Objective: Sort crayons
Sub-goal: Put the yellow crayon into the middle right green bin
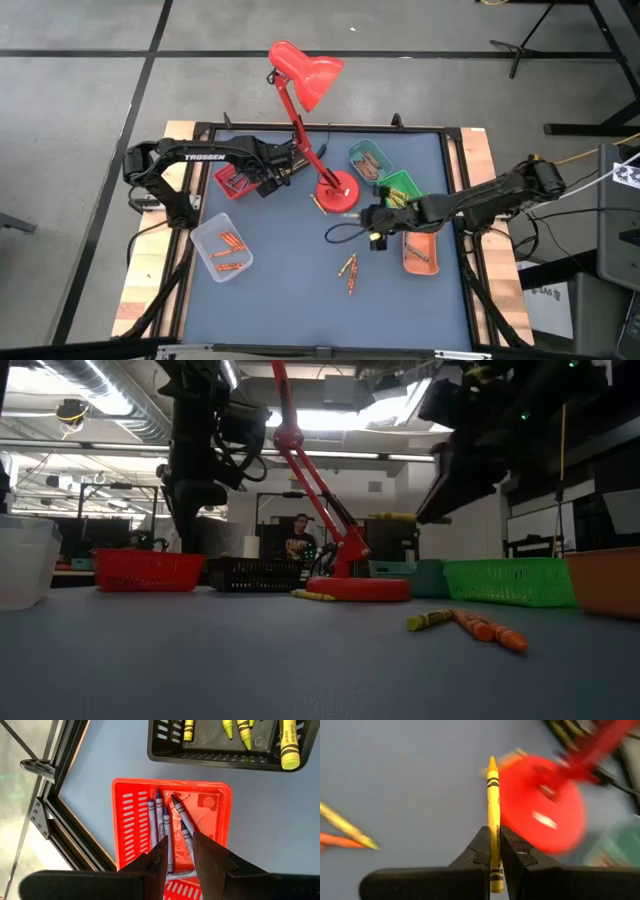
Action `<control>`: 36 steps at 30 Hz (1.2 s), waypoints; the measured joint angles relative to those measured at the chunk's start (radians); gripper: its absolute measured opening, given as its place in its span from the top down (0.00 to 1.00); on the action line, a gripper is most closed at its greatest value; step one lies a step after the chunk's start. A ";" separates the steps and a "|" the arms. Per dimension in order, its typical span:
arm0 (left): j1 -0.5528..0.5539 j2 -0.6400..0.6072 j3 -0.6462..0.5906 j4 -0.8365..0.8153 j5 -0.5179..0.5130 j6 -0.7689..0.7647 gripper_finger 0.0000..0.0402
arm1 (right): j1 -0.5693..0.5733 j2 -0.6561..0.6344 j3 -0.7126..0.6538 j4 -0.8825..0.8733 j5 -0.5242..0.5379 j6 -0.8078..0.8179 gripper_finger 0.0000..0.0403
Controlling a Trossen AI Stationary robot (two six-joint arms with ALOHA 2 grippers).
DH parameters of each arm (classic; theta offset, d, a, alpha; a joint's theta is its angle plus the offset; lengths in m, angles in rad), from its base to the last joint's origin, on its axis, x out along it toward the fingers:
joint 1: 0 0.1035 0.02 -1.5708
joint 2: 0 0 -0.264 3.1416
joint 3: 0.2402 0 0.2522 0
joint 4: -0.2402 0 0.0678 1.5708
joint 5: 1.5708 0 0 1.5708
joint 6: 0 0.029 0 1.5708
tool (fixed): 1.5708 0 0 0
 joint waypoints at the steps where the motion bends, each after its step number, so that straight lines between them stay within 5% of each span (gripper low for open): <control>1: 0.000 0.000 0.000 0.003 0.000 0.000 0.82 | 0.000 -0.015 0.000 -0.034 0.039 0.017 0.95; 11: 0.000 0.000 0.000 0.020 0.000 0.000 0.82 | 0.000 -0.068 0.000 -0.387 0.336 0.329 0.95; 21: 0.000 0.000 0.000 0.021 0.000 -0.007 0.82 | -0.001 -0.066 0.000 -0.643 0.336 0.636 0.95; 36: -0.055 0.000 0.000 0.100 -0.001 0.026 0.82 | -0.001 -0.066 0.000 -0.665 0.308 0.649 0.88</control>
